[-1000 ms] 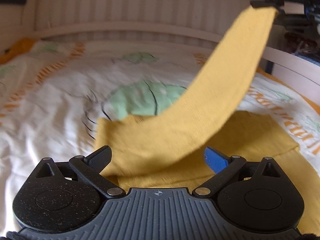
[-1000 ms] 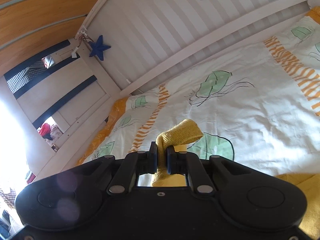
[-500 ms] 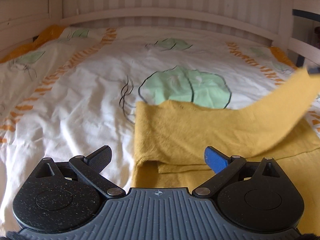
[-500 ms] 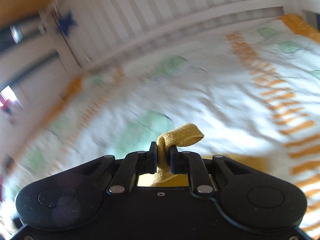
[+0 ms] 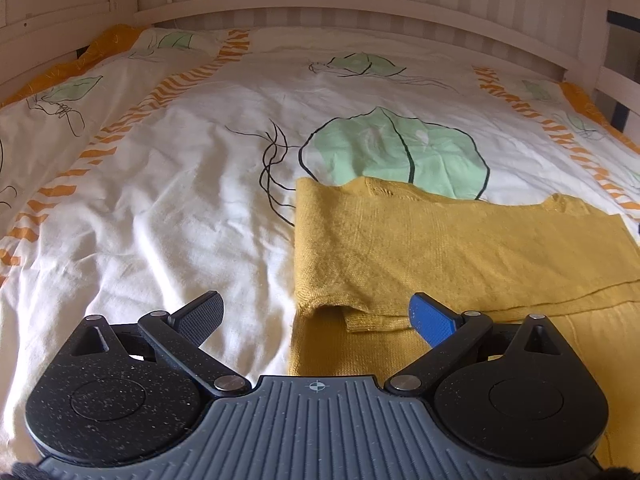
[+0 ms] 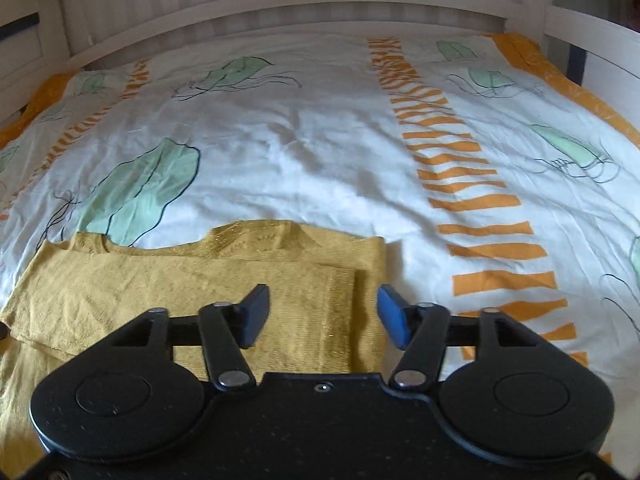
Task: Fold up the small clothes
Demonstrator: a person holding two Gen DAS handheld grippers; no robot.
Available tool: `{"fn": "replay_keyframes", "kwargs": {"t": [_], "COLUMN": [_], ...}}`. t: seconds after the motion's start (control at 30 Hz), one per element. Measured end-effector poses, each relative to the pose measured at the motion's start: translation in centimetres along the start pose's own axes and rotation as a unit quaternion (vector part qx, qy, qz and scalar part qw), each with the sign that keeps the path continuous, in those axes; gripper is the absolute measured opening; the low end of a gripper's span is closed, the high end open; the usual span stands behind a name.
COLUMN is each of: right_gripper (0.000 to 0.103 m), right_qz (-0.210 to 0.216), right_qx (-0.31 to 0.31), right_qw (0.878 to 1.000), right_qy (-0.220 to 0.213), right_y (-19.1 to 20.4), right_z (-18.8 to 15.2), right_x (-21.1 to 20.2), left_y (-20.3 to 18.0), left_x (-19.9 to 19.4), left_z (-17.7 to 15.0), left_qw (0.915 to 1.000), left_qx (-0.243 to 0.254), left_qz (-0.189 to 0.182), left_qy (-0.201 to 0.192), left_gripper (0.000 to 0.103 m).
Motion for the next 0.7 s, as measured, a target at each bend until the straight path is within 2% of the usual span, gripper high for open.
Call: {"fn": "replay_keyframes", "kwargs": {"t": [0.1, 0.13, 0.2, 0.33, 0.5, 0.7], "right_gripper": [0.069, 0.076, 0.081, 0.103, 0.103, 0.103], "right_qz": [0.013, 0.019, 0.030, 0.053, 0.069, 0.082], "right_qx": [0.007, 0.009, 0.011, 0.018, 0.034, 0.057], "right_qw": [1.000, 1.000, 0.999, 0.998, 0.997, 0.995], "right_qy": [0.007, 0.010, 0.012, 0.020, 0.017, 0.023], "right_y": [0.7, 0.8, 1.2, 1.3, 0.6, -0.7], "right_z": [-1.0, -1.4, -2.4, -4.2, -6.0, -8.5], "right_x": [0.9, 0.8, 0.0, -2.1, -5.4, -9.5], "left_y": [0.2, 0.2, 0.3, 0.6, 1.0, 0.9], "left_x": [-0.2, -0.3, -0.6, -1.9, -5.3, -9.9], "left_z": [-0.1, -0.2, -0.5, -1.5, -2.5, -4.7], "left_qw": [1.0000, 1.0000, 0.9998, 0.9995, 0.9987, 0.9979], "left_qx": [-0.002, -0.001, 0.003, -0.018, -0.042, -0.047], "left_qz": [-0.006, -0.009, -0.017, -0.021, -0.024, -0.037], "left_qy": [0.001, 0.000, 0.002, 0.013, 0.013, 0.025], "left_gripper": [0.101, 0.101, 0.101, 0.102, 0.102, 0.102]}}
Point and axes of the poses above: each gripper's, at about its wrist camera, not at the fingertips, and x roughly the way its jaws point, y to its left, z to its top, the point moved 3 cm from there along x, roughly the way its jaws point, and after that the axes turned 13 degrees about x, right-handed, at the moved point
